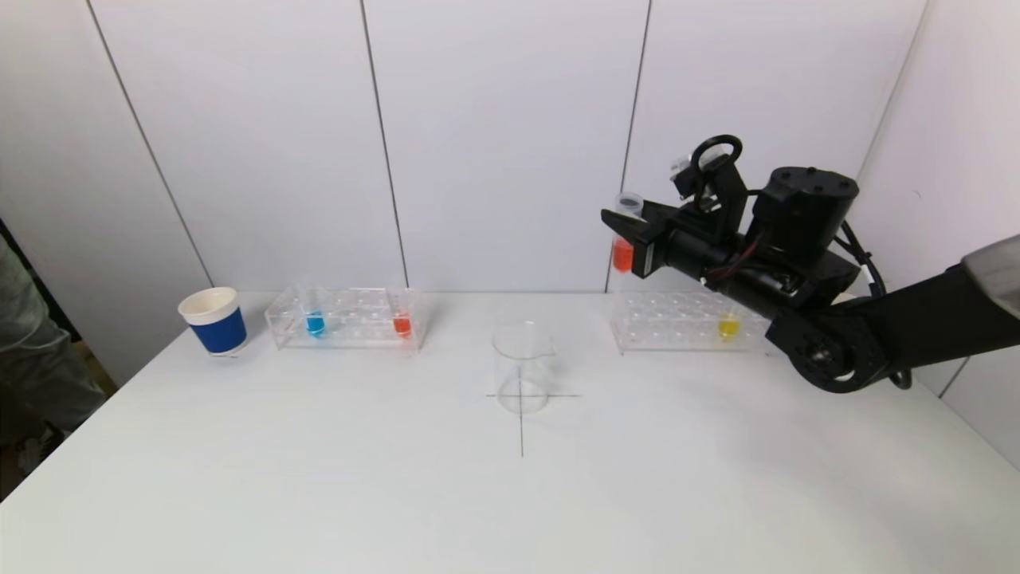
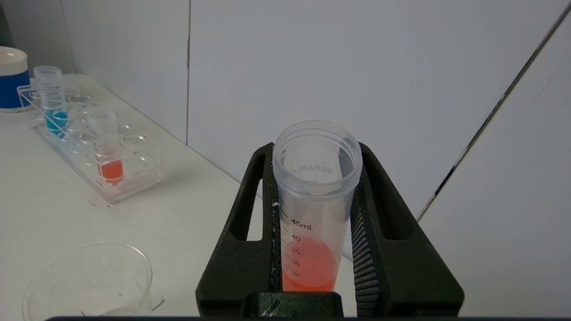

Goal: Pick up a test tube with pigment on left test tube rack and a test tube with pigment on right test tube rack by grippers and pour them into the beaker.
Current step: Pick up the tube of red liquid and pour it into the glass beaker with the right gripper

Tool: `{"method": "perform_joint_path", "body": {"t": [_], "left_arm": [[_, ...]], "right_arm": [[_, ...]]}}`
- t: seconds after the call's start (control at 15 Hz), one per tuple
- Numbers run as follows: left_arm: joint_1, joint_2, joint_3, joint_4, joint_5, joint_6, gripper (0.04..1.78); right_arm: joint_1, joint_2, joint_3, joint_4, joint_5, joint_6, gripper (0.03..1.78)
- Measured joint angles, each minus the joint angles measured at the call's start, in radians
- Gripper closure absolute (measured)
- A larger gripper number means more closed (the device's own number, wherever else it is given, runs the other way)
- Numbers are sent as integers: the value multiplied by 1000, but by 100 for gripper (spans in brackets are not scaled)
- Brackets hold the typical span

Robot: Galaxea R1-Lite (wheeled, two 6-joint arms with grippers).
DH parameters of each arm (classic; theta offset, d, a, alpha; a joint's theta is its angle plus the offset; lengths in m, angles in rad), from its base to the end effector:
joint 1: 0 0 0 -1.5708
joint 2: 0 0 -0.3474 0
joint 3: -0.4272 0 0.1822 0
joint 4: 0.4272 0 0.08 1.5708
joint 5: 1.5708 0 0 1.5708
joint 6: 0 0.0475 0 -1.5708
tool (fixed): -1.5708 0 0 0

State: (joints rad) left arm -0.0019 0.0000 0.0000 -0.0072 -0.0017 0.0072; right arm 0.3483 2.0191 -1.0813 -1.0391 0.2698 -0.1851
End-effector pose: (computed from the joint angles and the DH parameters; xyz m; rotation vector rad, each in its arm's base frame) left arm -0.0541 0.0000 0.0764 0.0072 -0.0072 -0.0036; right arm 0.4043 0.1603 0.2367 -0.1750 -0.1597 0.6062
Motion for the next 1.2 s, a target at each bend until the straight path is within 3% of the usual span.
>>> {"method": "perform_joint_path", "body": {"t": [0.4, 0.67, 1.2], "left_arm": [[0, 0, 0, 0, 0, 0, 6], [1, 0, 0, 0, 0, 0, 6], [0, 0, 0, 0, 0, 1, 6]], "right_arm": [[19, -74, -1, 26, -6, -118, 132], [34, -93, -3, 38, -6, -127, 132], [70, -84, -23, 52, 11, -219, 132]]}}
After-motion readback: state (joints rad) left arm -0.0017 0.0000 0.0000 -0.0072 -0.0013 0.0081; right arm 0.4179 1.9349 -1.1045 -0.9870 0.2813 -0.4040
